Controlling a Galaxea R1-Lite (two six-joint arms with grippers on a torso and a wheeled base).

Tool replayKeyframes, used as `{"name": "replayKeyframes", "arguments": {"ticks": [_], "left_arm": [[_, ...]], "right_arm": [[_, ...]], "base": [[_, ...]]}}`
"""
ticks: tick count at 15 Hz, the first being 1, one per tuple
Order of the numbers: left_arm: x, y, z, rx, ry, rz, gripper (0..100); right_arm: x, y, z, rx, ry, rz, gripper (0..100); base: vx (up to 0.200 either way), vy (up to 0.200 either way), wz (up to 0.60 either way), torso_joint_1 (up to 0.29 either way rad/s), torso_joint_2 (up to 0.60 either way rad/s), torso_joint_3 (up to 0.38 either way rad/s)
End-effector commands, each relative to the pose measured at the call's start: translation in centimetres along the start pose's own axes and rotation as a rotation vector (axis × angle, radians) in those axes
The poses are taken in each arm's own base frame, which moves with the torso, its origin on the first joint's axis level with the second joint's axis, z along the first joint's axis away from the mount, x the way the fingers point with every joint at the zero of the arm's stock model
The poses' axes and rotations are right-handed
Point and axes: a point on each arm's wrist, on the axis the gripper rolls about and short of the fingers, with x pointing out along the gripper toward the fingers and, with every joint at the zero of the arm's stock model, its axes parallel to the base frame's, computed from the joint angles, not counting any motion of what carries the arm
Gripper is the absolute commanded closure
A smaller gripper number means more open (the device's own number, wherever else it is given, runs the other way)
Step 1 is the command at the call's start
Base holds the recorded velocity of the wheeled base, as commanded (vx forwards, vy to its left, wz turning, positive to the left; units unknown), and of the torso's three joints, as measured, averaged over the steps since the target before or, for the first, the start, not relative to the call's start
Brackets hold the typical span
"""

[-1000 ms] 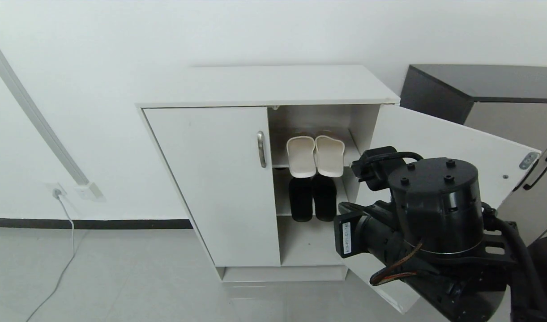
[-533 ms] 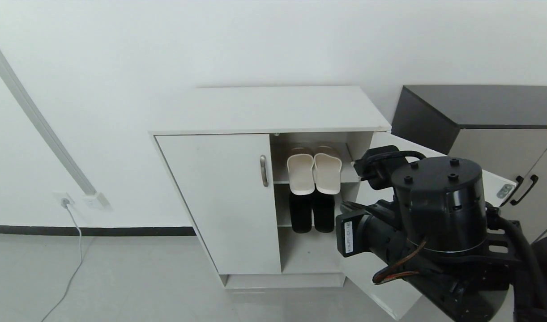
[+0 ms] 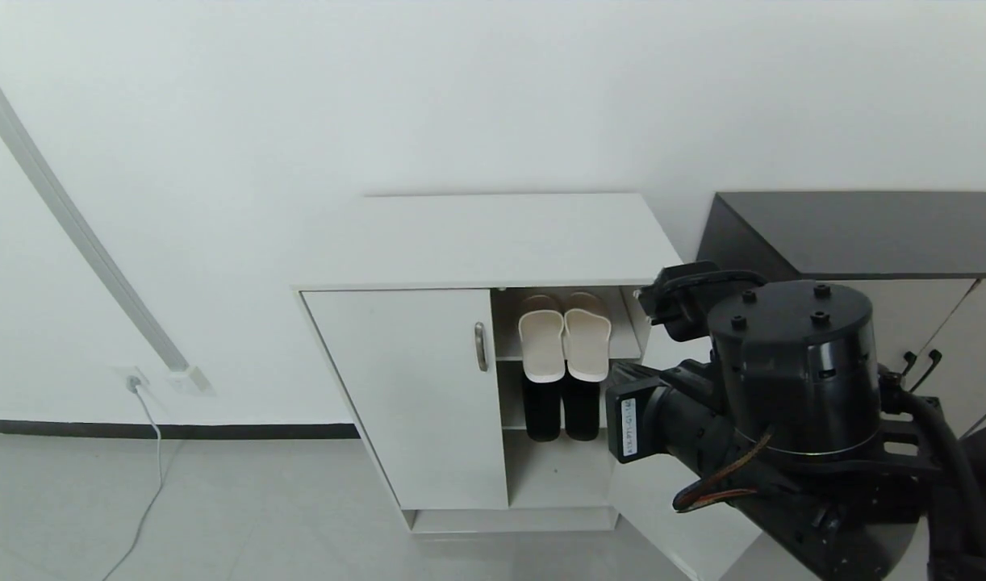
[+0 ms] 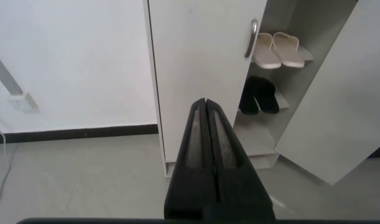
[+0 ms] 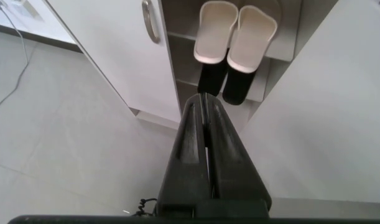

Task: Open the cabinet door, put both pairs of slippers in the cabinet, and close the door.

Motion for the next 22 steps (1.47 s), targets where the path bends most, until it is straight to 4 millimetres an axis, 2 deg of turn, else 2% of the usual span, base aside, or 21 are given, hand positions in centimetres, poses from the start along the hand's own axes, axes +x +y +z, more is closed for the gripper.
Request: {"name": "replayKeyframes", "arguments": {"ticks": [1,8,13,21,22], "left_arm": [[0.01,0.0,-0.03,0.0,0.001,0.001,100],[0.0,0.0,0.01,-0.001,0.0,-0.001,100],[0.0,0.0,0.01,0.0,0.0,-0.001,100],[0.01,0.0,-0.03,0.0,0.001,-0.001,100],[0.0,0.0,0.01,0.0,0.0,-0.001,100]], "right_arm": [[-0.05,0.0,0.1,0.002,-0.003,0.001,100],[0.15,-0.02,-0.14,-0.014,0.005,-0.003,100],[0.16,0.0,-0.31,-0.029,0.01,-0.002,100],[0.51,-0.23,-0.39,-0.027,0.013,-0.016,100],[0.69,-0.43,-0.33,-0.024,0.01,-0.026,100]], "base": [[0.0,0.0,0.0,0.261,-0.58,-0.334],[0.0,0.0,0.0,0.219,-0.5,-0.273],[0.0,0.0,0.0,0.009,-0.02,-0.01],[0.0,0.0,-0.6,0.005,0.0,0.002],[0.0,0.0,0.0,0.0,0.0,0.0]]}}
